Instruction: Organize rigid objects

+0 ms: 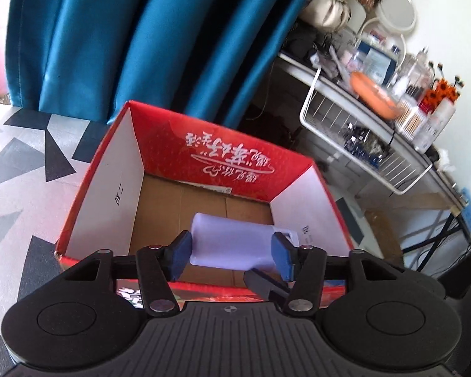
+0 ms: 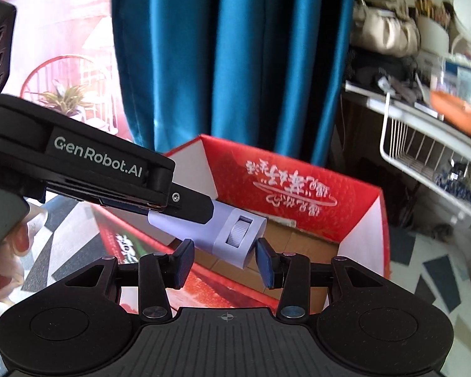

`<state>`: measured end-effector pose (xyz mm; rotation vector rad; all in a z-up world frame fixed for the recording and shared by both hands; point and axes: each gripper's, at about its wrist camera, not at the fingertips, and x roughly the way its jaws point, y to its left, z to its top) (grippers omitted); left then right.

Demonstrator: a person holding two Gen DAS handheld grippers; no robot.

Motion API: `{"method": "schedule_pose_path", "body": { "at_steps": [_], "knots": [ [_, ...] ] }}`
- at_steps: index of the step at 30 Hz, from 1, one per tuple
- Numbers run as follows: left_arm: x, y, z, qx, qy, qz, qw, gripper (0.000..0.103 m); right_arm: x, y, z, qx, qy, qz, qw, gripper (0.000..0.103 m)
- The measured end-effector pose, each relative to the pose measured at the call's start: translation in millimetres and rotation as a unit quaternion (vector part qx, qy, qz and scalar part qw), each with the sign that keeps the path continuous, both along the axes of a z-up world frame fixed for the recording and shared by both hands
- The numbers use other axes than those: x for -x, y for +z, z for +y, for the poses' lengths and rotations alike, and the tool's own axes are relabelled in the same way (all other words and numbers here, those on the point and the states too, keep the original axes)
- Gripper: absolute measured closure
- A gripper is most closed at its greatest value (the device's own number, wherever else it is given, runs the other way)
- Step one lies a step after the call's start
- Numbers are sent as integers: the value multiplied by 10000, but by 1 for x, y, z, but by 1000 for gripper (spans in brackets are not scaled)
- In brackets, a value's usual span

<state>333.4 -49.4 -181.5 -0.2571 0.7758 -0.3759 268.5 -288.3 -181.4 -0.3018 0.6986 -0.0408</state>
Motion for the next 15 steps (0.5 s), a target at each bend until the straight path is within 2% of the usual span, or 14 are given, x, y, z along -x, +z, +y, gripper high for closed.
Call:
{"method": "schedule_pose_path", "body": {
  "at_steps": [1,4,6,10,15],
  "knots": [
    [-4,-3,-2,3,-34,80,10000,38,-5,-1,-4,-120,-50,13,9999,62],
    [-17,-16,-3,103,-51,319,9994,37,-19,-5,-10,-221,-225,121,9994,62],
    [-21,-16,-7,6,-52,243,9997,32,-27,-9,-15,-247,-288,236,9990,63],
    [-29,-17,-12,-221,-94,245,9994,32,-41,-16,-25,-434,-421,448,9972,63],
    [-29,-19,-10,-69,-182,274,9994,32,-48,-18,-41,-860,-714,476,9926,64]
  ]
}}
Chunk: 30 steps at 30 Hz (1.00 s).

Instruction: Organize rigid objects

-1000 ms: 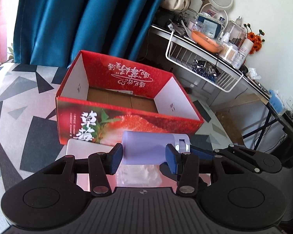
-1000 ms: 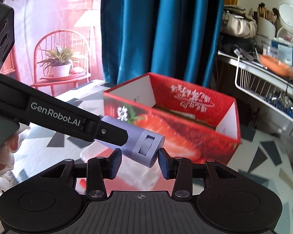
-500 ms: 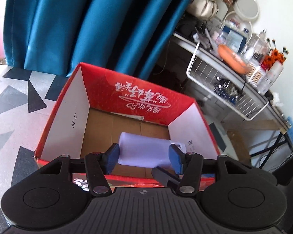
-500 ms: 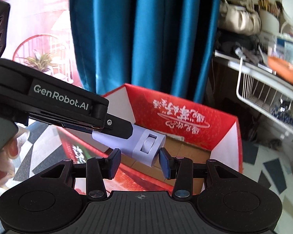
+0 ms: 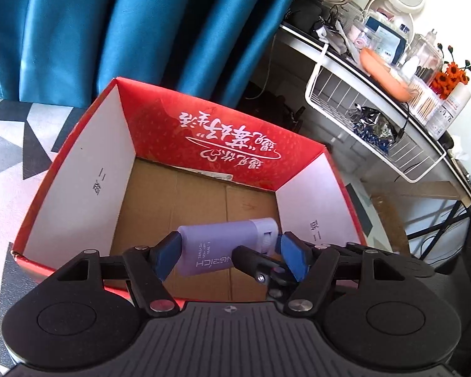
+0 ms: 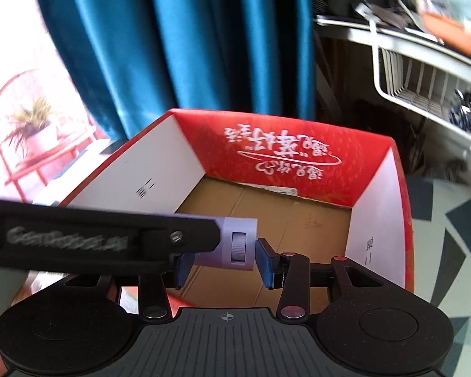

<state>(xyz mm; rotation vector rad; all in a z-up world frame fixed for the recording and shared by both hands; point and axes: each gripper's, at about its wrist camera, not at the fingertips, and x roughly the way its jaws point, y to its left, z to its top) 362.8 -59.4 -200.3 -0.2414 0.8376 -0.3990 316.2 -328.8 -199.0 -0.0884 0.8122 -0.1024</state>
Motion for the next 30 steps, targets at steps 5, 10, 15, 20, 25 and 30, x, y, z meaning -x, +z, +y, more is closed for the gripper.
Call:
{"method": "schedule_pose_path", "body": {
  "at_steps": [5,10,15,20,25,30],
  "knots": [
    [-2,0,-13,-210,-183,-58,9996,34,-3,-7,-11,-225,-168,82,9996,64],
    [-6,-4,-22,-271,-403,-145,9987,49,-5,-12,-22,-426,-366,135,9983,68],
    [0,2,-15,-714,-284,-541,9956,50,-2,-10,-18,-296,-298,16,9991,67],
    [16,17,7,-779,-201,-906,9926,50,13,1,-18,-230,-307,-313,9988,59],
    [47,28,21,-1146,-248,-1386,9834,33,39,12,-13,-124,-297,-706,9970,25],
    [83,31,31,-1239,-337,-1788,9755,4,69,21,-4,168,-342,-1053,9937,0]
  ]
}}
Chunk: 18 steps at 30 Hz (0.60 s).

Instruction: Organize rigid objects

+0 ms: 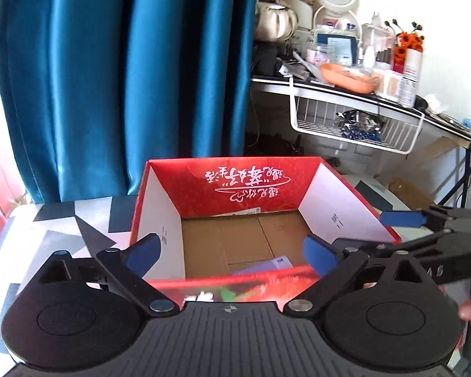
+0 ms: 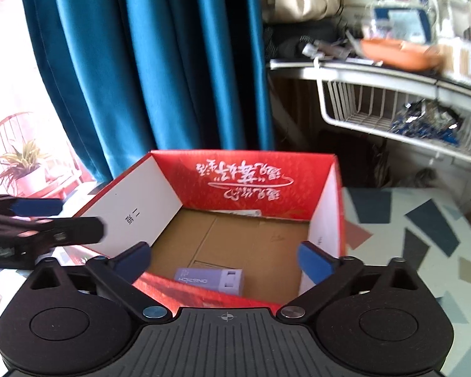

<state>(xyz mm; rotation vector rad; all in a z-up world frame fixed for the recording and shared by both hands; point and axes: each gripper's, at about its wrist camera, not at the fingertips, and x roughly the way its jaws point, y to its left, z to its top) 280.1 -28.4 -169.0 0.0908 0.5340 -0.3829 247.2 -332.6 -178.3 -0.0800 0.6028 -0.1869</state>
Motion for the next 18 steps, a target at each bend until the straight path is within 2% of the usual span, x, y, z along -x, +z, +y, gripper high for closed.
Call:
{"method": "schedule_pose_path", "body": {
  "at_steps": [3,9,18],
  "knots": [
    [14,-5,5,-45,107,196,9997,2,18,0,3,59,-51,-126,9999,0],
    [47,-23,13,-27,201,229,9995,0,59,-14,16,257,4,-349,9991,0],
    [89,-55,31,257,431,702,9963,0,119,-55,34,41,4,-119,9999,0]
  ]
}}
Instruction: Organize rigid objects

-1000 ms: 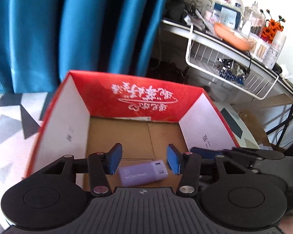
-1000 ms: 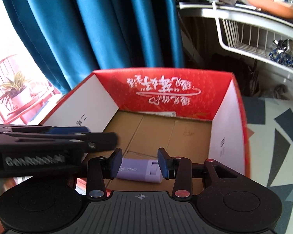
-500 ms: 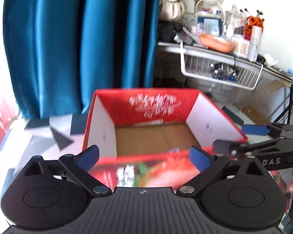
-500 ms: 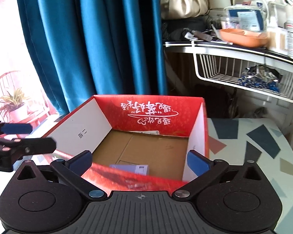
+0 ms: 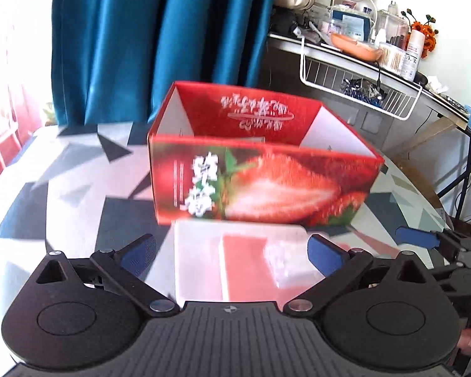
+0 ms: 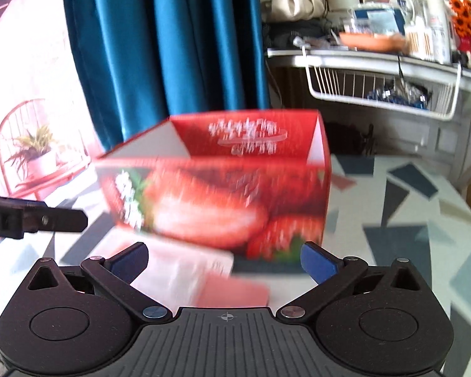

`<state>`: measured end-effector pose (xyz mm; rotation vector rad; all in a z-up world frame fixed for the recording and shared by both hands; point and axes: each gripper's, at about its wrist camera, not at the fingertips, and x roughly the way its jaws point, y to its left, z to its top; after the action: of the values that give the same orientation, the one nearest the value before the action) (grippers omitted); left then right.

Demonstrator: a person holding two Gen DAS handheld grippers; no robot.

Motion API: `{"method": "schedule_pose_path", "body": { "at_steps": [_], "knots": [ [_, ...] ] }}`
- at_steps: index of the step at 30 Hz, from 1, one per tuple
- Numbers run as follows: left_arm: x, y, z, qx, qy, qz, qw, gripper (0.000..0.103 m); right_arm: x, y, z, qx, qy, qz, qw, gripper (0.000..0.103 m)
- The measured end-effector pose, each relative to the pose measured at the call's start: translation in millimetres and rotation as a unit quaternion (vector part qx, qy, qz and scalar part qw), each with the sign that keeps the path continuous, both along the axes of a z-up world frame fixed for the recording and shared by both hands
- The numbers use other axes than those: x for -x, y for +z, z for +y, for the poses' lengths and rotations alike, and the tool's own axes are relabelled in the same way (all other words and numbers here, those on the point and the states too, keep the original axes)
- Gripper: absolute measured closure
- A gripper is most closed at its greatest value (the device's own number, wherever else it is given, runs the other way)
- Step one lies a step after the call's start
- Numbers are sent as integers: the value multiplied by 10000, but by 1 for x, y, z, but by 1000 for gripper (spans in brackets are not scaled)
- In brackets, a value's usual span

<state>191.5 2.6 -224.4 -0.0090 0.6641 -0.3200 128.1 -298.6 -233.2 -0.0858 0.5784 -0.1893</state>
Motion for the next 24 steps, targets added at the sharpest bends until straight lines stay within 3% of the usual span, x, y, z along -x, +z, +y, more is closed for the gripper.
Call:
{"method": "schedule_pose_path", "body": {
  "at_steps": [5,14,18,20,24],
  "knots": [
    [20,-24,7,-153,6,363,9992,0,23,-19,8,-102,6,465,9989,0],
    [34,-53,23,-126,245,997,9946,1,37,-39,14,-213,-200,1002,9945,0],
    [33,-64,24,-17,226,1262,9918,6,38,-48,15,-305,-167,1263,9914,1],
    [33,-66,23,35,193,1298,9913,10,38,-51,17,-354,-142,1333,9903,7],
    [35,-66,18,-42,97,1160,9932,13,37,-52,23,-309,7,1428,9893,7]
  ]
}}
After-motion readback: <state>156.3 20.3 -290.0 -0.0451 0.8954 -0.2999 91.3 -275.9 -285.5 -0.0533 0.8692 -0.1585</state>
